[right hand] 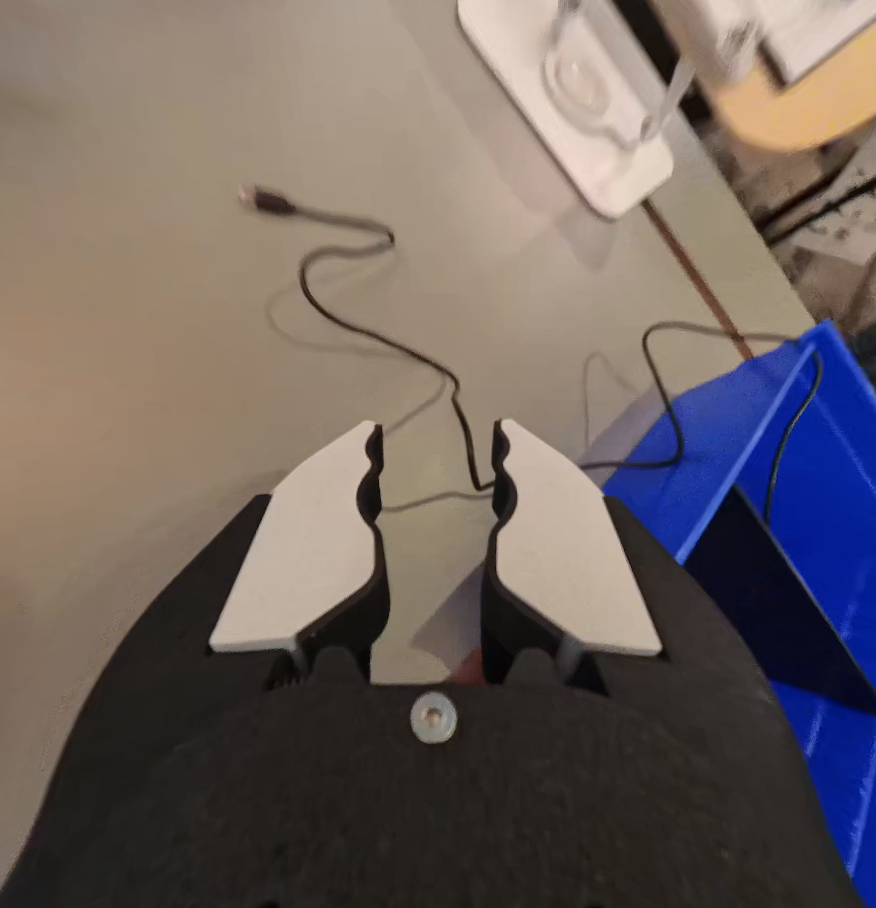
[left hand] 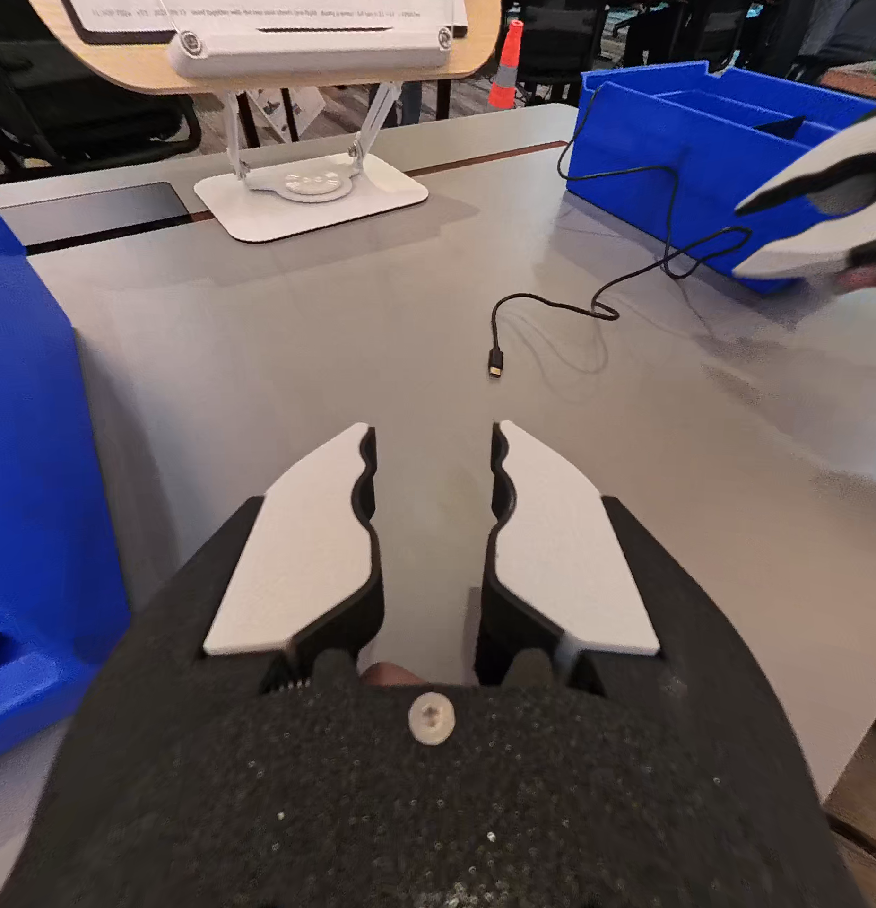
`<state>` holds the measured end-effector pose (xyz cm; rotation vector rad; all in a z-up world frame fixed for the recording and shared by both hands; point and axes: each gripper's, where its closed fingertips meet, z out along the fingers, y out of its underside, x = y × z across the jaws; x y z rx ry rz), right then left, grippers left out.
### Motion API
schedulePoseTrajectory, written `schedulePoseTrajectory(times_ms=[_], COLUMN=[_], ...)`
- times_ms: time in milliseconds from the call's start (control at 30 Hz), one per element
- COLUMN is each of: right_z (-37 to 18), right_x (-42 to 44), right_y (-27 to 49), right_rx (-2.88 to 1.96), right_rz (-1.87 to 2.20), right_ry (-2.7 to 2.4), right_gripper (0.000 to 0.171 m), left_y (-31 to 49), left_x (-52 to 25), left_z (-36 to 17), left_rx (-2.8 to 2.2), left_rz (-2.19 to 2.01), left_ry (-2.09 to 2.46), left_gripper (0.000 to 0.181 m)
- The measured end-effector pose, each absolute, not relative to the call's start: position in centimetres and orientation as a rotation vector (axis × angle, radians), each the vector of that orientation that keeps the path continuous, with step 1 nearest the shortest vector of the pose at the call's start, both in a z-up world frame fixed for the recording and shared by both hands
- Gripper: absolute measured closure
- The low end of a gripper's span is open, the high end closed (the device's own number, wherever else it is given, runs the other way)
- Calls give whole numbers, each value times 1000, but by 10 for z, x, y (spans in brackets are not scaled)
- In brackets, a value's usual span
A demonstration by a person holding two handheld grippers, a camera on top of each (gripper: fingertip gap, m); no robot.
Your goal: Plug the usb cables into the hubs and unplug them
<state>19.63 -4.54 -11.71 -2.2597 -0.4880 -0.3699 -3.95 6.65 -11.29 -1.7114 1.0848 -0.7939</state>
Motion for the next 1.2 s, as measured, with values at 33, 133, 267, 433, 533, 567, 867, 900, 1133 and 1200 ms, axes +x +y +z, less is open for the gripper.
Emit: schedulePoseTrajectory(times_ms=[33,133,267,433,533,567,867,900,1133,1200], right_z=[-131,-148,-108,21,105,126,54,32,-77,-107], right_x=[202,209,221,293,355,376,455,453,474,488], right_y=[-44,-34,-17,-1,-12,-18,-17,-15,16,15], right_rx=[-2297,-2353,-2297,-2105,-2007,-2001,-2485,-2548,-2737,-2819], right_rz=[-416,-474,-618,-725,-812,-859,-818,-776,-582,-565], right_ry=[-483,-466,-477,-281,-145,-112,-238,-273,-184,-126], right_gripper=[130,157,170,170,169,170,170,170,170,169], left_y=[66,65,66,65,63,63,57,56,48,46], left_x=[-38,-36,-37,-37,-36,-36,-32,-31,-26,-25], left_z=[-114,-119,-121,-122,-124,-124,-127,-128,-131,-132], left_rx=[-1704,-1701,-1710,-1715,-1722,-1723,-1732,-1733,-1730,-1730], left_rz=[-790,-762,-777,-779,-786,-786,-787,-787,-781,-772], left_ry=[1091,1109,1089,1094,1104,1106,1145,1151,1190,1204], left_gripper=[137,137,137,137,137,137,137,137,137,137])
